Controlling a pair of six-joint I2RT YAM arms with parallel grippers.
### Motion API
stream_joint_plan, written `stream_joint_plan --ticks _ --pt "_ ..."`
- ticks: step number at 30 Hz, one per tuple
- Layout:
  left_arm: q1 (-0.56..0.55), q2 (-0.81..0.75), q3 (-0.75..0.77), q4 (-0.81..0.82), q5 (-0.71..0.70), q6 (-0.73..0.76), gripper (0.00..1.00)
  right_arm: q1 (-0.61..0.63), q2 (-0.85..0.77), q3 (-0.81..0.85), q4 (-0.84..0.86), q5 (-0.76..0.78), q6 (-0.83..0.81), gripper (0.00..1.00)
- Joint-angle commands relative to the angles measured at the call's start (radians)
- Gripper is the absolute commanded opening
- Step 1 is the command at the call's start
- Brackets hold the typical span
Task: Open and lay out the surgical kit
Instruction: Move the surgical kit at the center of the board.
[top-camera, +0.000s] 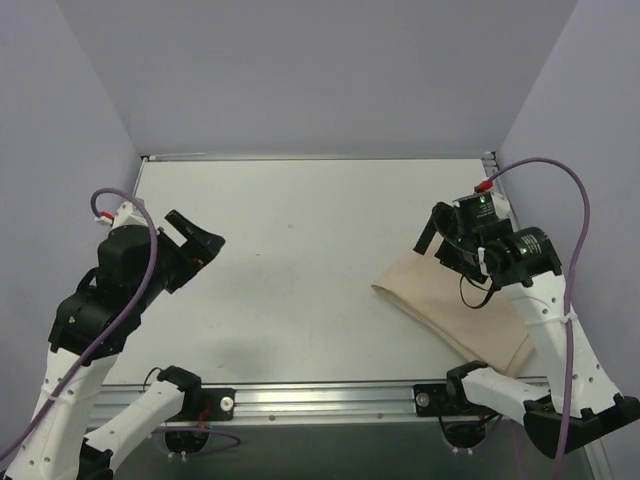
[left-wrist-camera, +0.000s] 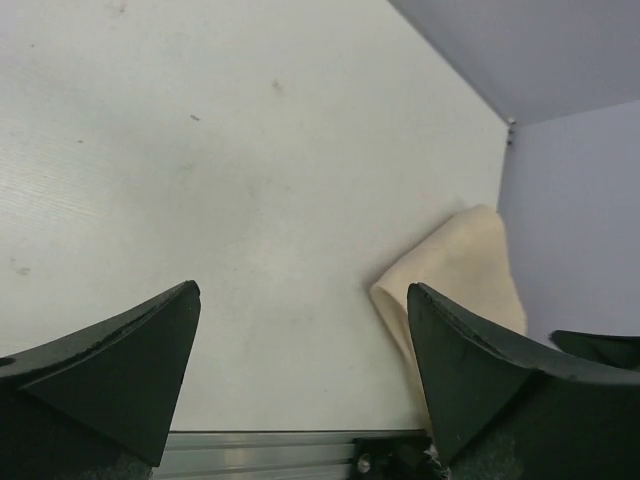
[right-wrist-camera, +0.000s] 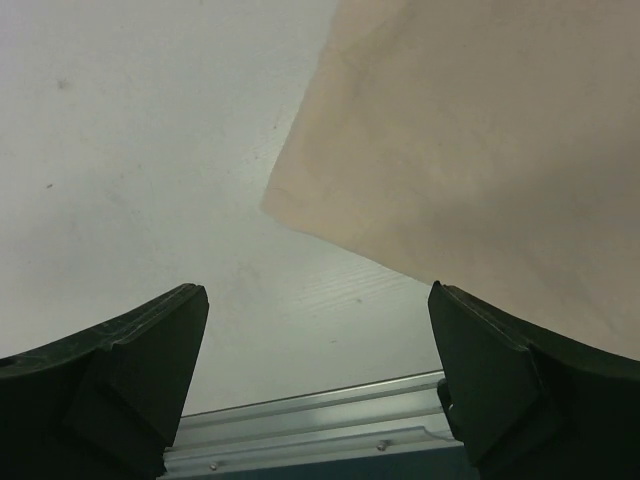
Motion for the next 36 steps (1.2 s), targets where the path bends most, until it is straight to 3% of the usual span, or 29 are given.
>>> stream_joint_plan --ticks 1,5,6,9,10,14,16,17,18,20,21,22,29,36 --pt "0.001 0.031 -0.025 -0.031 -0.019 0.155 0.94 -0.018 0.024 0.176 -0.162 0.12 -0.069 1.0" --pt "0.011 0.15 -0.026 0.101 0.122 0.293 0.94 -0.194 0.188 0.19 -0.204 0.098 -0.15 1.0" --pt "0.012 0.193 0.041 0.074 0.139 0.352 0.94 -0.329 0.206 0.179 -0.199 0.068 -0.206 1.0" --pt "0.012 0.373 0.199 -0.001 0.168 0.505 1.0 -0.543 0.251 0.17 -0.176 0.024 -0.254 0.98" --pt "0.012 0.437 0.229 -0.009 0.176 0.54 0.94 -0.576 0.257 0.175 -0.178 0.04 -0.26 0.97" --pt "0.018 0.546 0.321 -0.002 0.255 0.636 0.87 -0.65 0.28 0.222 -0.219 0.238 -0.228 0.87" --pt "0.015 0.574 0.344 -0.002 0.285 0.643 0.79 -0.676 0.277 0.23 -0.23 0.31 -0.222 0.6" --pt "0.006 0.571 0.34 0.013 0.294 0.641 0.77 -0.681 0.277 0.228 -0.234 0.418 -0.215 0.45" --pt "0.0 0.57 0.335 0.021 0.294 0.643 0.76 -0.684 0.274 0.224 -0.239 0.465 -0.205 0.24" --pt "-0.012 0.565 0.32 0.024 0.283 0.655 0.75 -0.71 0.26 0.183 -0.239 0.537 -0.192 0.16" --pt "-0.024 0.571 0.32 0.018 0.261 0.672 0.72 -0.729 0.257 0.161 -0.239 0.538 -0.187 0.03" --pt "-0.028 0.574 0.321 0.011 0.247 0.679 0.68 -0.754 0.251 0.112 -0.239 0.539 -0.187 0.0" --pt "-0.12 0.533 0.295 0.027 0.207 0.748 0.6 -0.909 0.315 -0.012 -0.192 0.489 -0.132 0.0" --pt "-0.17 0.487 0.257 0.029 0.128 0.773 0.52 -0.912 0.37 -0.115 -0.129 0.576 -0.035 0.0"
